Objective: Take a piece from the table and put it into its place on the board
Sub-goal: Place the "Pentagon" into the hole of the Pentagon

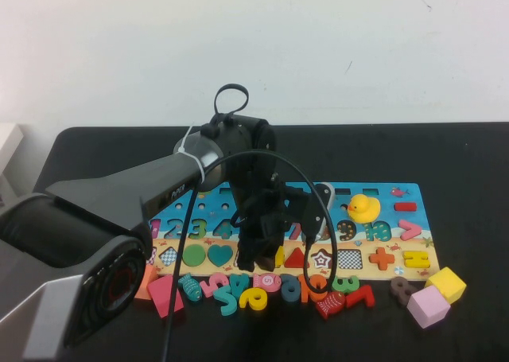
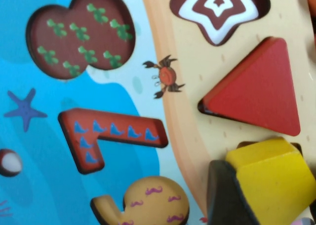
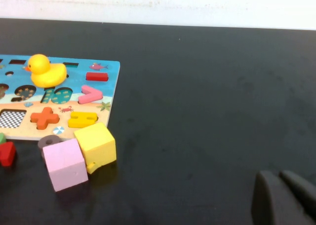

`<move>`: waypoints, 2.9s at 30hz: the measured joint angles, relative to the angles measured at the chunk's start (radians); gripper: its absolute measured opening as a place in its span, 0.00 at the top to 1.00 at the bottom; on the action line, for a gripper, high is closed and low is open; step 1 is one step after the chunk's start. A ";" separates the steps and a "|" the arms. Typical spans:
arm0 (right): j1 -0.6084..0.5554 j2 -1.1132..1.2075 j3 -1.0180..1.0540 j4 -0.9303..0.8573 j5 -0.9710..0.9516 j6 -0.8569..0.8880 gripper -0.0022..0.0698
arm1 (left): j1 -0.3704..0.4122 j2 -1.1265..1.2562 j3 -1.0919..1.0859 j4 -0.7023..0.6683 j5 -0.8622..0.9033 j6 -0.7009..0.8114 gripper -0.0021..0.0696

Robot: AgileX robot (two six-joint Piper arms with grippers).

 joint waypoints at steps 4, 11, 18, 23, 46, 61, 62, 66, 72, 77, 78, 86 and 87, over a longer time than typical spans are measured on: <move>0.000 0.000 0.000 0.000 0.000 0.000 0.94 | 0.002 0.000 0.000 0.000 0.000 -0.030 0.54; 0.000 0.000 0.000 0.000 0.000 0.000 0.94 | 0.002 0.000 0.000 -0.002 0.000 -0.105 0.54; 0.000 0.000 0.000 0.000 0.000 0.000 0.94 | 0.003 0.000 0.000 -0.004 0.000 -0.130 0.54; 0.000 0.000 0.000 0.000 0.000 0.000 0.94 | 0.003 0.000 0.000 -0.004 0.000 -0.147 0.53; 0.000 0.000 0.000 0.000 0.000 0.000 0.94 | 0.003 -0.111 0.000 0.005 0.077 -0.148 0.53; 0.000 0.000 0.000 0.000 0.000 0.000 0.94 | 0.003 -0.040 0.000 -0.019 0.051 -0.132 0.53; 0.000 0.000 0.000 0.000 0.000 0.000 0.94 | 0.003 -0.040 0.000 -0.021 0.044 -0.132 0.52; 0.000 0.000 0.000 0.000 0.000 0.000 0.94 | 0.003 -0.040 0.000 -0.033 0.019 -0.132 0.46; 0.000 0.000 0.000 0.000 0.000 0.000 0.94 | 0.003 -0.040 0.000 -0.033 0.018 -0.132 0.42; 0.000 0.000 0.000 0.000 0.000 0.016 0.94 | 0.003 -0.040 0.000 -0.034 0.018 -0.132 0.42; 0.000 0.000 0.000 0.000 0.000 0.018 0.94 | 0.003 -0.040 0.000 -0.032 0.018 -0.132 0.44; 0.000 0.000 0.000 0.000 0.000 0.019 0.94 | 0.003 -0.043 0.000 -0.006 0.064 -0.137 0.87; 0.000 0.000 0.000 0.000 0.000 0.019 0.94 | 0.003 -0.046 0.000 -0.006 0.074 -0.153 0.90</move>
